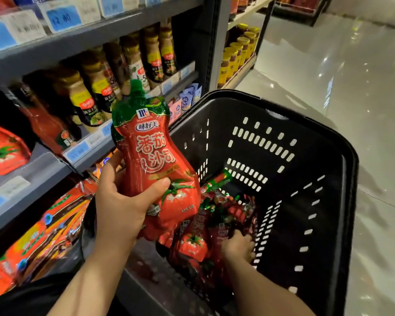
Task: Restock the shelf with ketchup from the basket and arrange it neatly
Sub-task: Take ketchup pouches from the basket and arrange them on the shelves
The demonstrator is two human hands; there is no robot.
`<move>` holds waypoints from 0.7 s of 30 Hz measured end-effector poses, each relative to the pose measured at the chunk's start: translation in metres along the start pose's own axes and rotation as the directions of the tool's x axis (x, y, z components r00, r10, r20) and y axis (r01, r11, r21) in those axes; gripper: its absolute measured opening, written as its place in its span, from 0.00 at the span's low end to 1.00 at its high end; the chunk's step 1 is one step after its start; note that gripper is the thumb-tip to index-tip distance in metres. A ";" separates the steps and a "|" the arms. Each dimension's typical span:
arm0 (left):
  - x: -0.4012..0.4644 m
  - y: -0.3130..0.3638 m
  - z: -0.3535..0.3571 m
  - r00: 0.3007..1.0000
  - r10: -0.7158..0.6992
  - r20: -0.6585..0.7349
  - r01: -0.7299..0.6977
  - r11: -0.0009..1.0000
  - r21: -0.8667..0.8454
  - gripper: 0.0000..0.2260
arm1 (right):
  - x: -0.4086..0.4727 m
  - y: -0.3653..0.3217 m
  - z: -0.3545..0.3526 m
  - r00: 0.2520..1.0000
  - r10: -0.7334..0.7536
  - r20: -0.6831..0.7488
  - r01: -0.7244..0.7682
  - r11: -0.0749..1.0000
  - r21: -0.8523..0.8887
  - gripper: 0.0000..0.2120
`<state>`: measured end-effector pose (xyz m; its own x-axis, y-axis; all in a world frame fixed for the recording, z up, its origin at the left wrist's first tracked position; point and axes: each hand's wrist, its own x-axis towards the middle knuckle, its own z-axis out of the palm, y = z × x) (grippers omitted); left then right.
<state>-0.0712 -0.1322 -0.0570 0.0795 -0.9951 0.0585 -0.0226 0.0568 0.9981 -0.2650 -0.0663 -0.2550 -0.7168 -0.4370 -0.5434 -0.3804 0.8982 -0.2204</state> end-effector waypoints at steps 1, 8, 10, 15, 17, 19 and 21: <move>0.000 0.000 0.000 1.000 0.004 0.001 -0.004 1.000 -0.003 0.39 | 0.002 0.001 0.001 1.000 -0.020 -0.009 0.020 1.000 -0.009 0.18; 0.000 0.003 0.002 1.000 0.015 0.011 -0.015 1.000 -0.024 0.32 | 0.007 0.004 0.004 0.989 -0.124 0.081 0.128 0.991 -0.048 0.17; 0.000 0.004 0.002 1.000 0.017 0.009 -0.017 0.999 -0.030 0.30 | 0.009 0.004 0.001 0.985 -0.151 0.079 0.154 0.987 -0.041 0.17; -0.004 0.013 0.000 0.999 0.033 -0.037 -0.035 0.998 -0.056 0.35 | 0.008 -0.014 -0.032 0.973 -0.220 0.071 0.204 0.961 0.189 0.16; -0.006 0.017 0.000 0.999 0.017 -0.045 -0.022 0.994 -0.104 0.30 | 0.004 -0.036 -0.053 0.936 -0.339 0.094 0.306 0.916 0.261 0.14; -0.009 0.021 -0.005 0.998 0.010 -0.061 -0.018 0.991 -0.133 0.29 | -0.009 -0.062 -0.075 0.878 -0.474 0.070 0.421 0.833 0.358 0.13; -0.016 0.027 -0.012 0.995 -0.015 -0.101 -0.005 0.981 -0.194 0.29 | -0.029 -0.085 -0.097 0.803 -0.596 -0.010 0.537 0.717 0.444 0.14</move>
<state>-0.0614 -0.1138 -0.0305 0.1797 -0.9827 0.0453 0.1712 0.0766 0.9822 -0.2685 -0.1344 -0.1420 -0.3550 -0.8864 -0.2971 -0.3989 0.4310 -0.8094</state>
